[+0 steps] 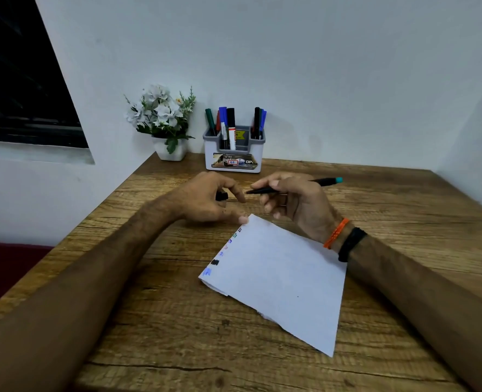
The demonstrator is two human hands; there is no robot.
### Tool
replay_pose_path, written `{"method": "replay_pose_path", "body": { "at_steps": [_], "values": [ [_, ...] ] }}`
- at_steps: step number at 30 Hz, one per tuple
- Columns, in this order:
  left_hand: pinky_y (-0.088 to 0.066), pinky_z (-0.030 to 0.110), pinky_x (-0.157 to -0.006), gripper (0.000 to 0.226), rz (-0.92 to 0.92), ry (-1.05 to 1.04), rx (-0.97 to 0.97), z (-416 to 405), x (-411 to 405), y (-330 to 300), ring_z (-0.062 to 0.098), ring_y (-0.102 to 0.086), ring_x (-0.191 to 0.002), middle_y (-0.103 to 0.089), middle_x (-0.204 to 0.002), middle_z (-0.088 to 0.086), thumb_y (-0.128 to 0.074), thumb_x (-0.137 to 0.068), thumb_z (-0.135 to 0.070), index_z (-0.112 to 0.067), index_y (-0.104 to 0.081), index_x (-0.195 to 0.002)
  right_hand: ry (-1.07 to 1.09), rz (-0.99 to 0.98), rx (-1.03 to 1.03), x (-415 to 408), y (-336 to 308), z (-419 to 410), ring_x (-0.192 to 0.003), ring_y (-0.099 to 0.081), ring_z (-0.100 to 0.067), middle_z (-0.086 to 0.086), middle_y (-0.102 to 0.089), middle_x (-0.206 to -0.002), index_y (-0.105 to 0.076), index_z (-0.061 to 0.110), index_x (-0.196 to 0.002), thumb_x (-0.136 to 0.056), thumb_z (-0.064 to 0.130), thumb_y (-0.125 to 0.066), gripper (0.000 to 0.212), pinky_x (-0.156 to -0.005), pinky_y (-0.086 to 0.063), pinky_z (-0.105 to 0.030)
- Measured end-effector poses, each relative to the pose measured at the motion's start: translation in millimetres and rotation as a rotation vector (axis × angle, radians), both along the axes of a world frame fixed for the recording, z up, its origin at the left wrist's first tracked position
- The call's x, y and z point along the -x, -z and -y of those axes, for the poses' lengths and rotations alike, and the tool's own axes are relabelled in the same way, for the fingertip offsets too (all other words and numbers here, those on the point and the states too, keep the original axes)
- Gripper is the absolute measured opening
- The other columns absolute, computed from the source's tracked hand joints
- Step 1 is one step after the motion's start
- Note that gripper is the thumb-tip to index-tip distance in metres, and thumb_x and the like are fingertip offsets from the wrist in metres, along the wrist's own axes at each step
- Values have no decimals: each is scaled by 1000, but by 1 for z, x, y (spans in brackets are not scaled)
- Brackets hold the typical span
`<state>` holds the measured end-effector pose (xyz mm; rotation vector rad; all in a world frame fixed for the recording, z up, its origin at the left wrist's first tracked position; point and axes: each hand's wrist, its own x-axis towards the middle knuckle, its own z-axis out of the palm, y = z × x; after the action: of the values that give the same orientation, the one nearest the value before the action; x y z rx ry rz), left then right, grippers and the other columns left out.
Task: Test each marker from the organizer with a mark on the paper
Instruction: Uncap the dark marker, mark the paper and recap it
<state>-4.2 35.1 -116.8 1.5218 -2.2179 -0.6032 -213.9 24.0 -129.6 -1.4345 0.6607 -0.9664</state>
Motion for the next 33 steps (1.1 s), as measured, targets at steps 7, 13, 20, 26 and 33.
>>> {"method": "replay_pose_path", "body": {
  "at_steps": [7, 13, 20, 26, 33],
  "values": [
    [-48, 44, -100, 35, 18, 20, -38, 3, -6, -1, 10, -58, -109, -63, -118, -9, -81, -68, -52, -38, -70, -98, 70, -187, 85, -1, -1, -6, -53, -61, -15, -10, -66, -67, -70, -6, -95, -89, 4, -60, 15, -46, -46, -22],
    [-45, 38, -97, 39, 61, 77, -109, 2, -4, -1, 2, -56, -104, -62, -111, -20, -81, -66, -52, -39, -71, -102, 139, -225, 66, -4, 9, -17, -54, -63, -17, -13, -68, -68, -71, -5, -89, -88, -4, -63, 8, -47, -52, -23],
    [-39, 18, -65, 47, 61, 98, -147, -6, 3, -8, -9, -55, -56, -56, -52, -28, -85, -70, -26, -20, -67, -113, 221, -239, 36, -5, 11, -23, -49, -60, -19, -14, -65, -63, -70, -4, -82, -88, -4, -62, 11, -46, -52, -25],
    [-35, 13, -58, 46, 66, 110, -167, -7, 3, -7, -15, -50, -50, -51, -51, -41, -84, -71, -25, -20, -64, -112, 213, -304, 123, -9, 12, -22, -46, -62, -14, -10, -67, -61, -72, -3, -81, -85, -5, -64, 9, -44, -50, -23],
    [-37, 15, -60, 47, 38, 91, -183, -5, 3, -6, -15, -50, -48, -50, -54, -21, -84, -70, -25, -21, -65, -113, 262, -404, 278, -7, 20, -20, -42, -56, -8, 2, -64, -53, -75, 5, -75, -82, 3, -68, 10, -41, -42, -19]
  ]
}}
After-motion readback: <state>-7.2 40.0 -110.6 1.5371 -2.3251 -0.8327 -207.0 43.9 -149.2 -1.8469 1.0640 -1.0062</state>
